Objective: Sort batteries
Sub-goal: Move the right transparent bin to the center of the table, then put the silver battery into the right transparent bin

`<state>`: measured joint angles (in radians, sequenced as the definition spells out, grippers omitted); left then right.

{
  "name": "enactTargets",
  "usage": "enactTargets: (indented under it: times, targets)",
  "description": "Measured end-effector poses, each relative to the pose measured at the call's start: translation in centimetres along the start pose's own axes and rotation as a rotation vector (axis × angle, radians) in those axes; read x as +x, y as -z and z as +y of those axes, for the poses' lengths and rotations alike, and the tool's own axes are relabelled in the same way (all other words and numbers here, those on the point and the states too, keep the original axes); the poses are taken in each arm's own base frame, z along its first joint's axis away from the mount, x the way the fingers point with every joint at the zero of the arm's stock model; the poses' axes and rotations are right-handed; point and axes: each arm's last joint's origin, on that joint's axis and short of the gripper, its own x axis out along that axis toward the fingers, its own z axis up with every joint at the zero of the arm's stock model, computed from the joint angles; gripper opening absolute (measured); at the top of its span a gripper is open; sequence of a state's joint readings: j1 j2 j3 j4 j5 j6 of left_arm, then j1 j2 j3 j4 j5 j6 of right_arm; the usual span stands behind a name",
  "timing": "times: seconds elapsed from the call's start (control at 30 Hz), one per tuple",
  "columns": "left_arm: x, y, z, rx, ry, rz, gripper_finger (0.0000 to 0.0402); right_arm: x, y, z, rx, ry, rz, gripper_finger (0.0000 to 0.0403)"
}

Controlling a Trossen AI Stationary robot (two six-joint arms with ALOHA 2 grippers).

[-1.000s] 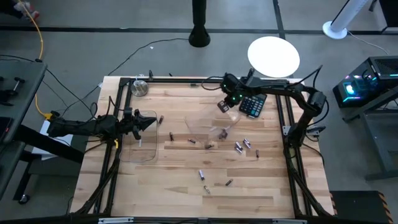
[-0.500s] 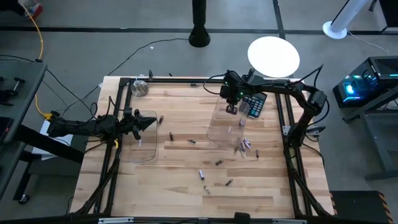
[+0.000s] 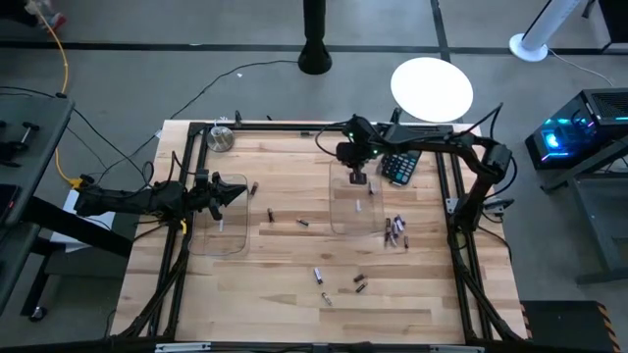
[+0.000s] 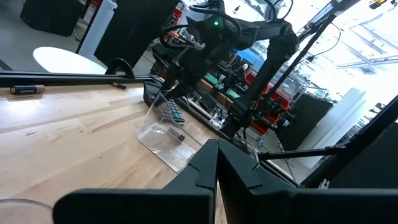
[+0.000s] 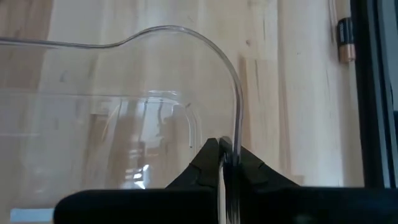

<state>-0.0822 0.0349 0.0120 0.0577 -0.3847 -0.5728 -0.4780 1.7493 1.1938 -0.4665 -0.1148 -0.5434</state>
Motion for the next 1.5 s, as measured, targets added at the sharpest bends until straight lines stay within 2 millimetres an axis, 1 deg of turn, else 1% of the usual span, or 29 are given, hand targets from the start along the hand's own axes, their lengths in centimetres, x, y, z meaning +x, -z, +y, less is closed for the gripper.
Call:
enactTargets:
  times: [0.1,0.2,0.3,0.43,0.57,0.63,0.7,0.77,0.83,0.9,1.0,1.1,1.13,1.23,1.33,1.4,1.5]
  targets:
    - [0.0,0.0,0.0,0.0,0.0,0.0,0.0,0.0,0.0,0.1,0.053,0.0,0.005,0.0006]
    - [0.0,0.0,0.0,0.0,0.0,0.0,0.0,0.0,0.0,0.0,0.11,0.026,0.015,0.0026]
    - [0.0,0.0,0.0,0.0,0.0,0.0,0.0,-0.1,-0.1,-0.1,0.179,0.041,0.019,0.0063]
    - [0.0,0.0,0.0,0.0,0.0,0.0,0.0,-1.1,-1.2,-0.6,0.216,0.06,0.007,0.012]
    - [0.0,0.0,0.0,0.0,0.0,0.0,0.0,-3.2,-3.2,-1.5,0.189,0.061,-0.016,0.0158]
    - [0.0,0.0,0.0,0.0,0.0,0.0,0.0,-4.9,-4.3,-1.9,0.179,0.026,-0.012,0.0165]
    - [0.0,0.0,0.0,0.0,0.0,0.0,0.0,-7.0,-5.3,-2.0,0.208,-0.03,0.005,0.0166]
    - [0.0,0.0,0.0,0.0,0.0,0.0,0.0,-9.1,-5.6,-1.8,0.264,-0.104,0.041,0.0164]
    - [0.0,0.0,0.0,0.0,0.0,0.0,0.0,-10.6,-5.3,-1.1,0.335,-0.181,0.084,0.0161]
    - [0.0,0.0,0.0,0.0,0.0,0.0,0.0,-11.6,-4.5,0.2,0.406,-0.225,0.143,0.0157]
    - [0.0,0.0,0.0,0.0,0.0,-0.001,0.0,-12.5,-2.3,3.6,0.481,-0.266,0.248,0.0153]
    - [0.0,0.0,0.0,0.0,0.0,0.0,0.0,-13.0,1.0,7.7,0.593,-0.254,0.331,0.0151]
    - [0.0,0.0,0.0,0.0,0.0,-0.001,0.0,-13.3,2.3,9.1,0.647,-0.249,0.36,0.0151]
    - [0.0,0.0,0.0,0.0,0.0,0.0,0.0,-13.8,6.0,12.4,0.831,-0.182,0.413,0.0151]
    - [0.0,0.0,0.0,0.0,0.0,0.0,0.0,-13.4,8.8,14.4,1.017,-0.132,0.432,0.0151]
    - [0.0,0.0,0.0,0.0,0.0,-0.001,0.0,-12.6,9.8,15.4,1.119,-0.125,0.419,0.0151]
    - [0.0,0.0,0.0,0.0,0.0,-0.001,0.0,-10.8,10.7,16.4,1.217,-0.106,0.404,0.0151]
